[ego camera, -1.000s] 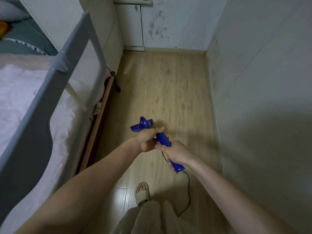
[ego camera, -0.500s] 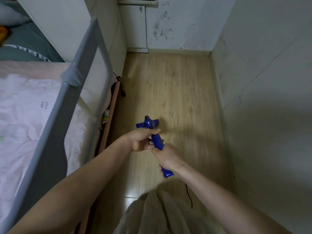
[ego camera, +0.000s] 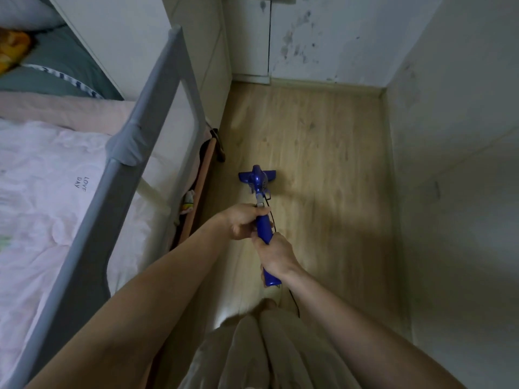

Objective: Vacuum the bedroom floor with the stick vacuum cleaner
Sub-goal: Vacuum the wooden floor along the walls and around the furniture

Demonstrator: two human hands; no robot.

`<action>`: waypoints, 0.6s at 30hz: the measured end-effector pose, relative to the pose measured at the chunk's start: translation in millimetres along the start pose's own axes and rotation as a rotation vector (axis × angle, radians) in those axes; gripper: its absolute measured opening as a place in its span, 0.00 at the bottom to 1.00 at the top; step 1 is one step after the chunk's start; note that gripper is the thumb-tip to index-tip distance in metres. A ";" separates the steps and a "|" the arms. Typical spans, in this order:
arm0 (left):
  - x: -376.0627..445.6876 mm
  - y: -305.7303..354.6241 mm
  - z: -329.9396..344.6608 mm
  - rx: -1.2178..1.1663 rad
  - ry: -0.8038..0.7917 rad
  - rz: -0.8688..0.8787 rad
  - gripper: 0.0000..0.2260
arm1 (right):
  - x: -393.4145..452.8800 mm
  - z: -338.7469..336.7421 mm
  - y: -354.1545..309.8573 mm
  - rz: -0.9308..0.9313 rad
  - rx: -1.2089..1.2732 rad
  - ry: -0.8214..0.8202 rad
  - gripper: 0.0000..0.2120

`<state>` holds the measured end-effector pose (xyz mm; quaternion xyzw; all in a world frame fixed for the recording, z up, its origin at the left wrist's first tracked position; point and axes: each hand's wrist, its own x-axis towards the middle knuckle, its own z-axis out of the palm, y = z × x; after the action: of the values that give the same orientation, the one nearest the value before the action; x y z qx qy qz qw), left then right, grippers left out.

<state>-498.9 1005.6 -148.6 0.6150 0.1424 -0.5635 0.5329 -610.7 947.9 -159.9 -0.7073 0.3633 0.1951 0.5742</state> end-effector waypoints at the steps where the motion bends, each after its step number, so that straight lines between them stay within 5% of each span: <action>1: 8.2 11.8 -2.0 -0.015 0.009 0.005 0.12 | 12.0 -4.4 -8.9 0.002 -0.002 -0.006 0.16; 18: 112.7 156.8 -24.3 -0.135 0.089 0.070 0.20 | 156.7 -59.5 -115.3 -0.035 -0.067 -0.039 0.13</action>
<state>-327.6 916.1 -171.1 0.6068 0.1820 -0.5057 0.5857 -430.6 854.6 -175.5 -0.7285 0.3329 0.2106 0.5605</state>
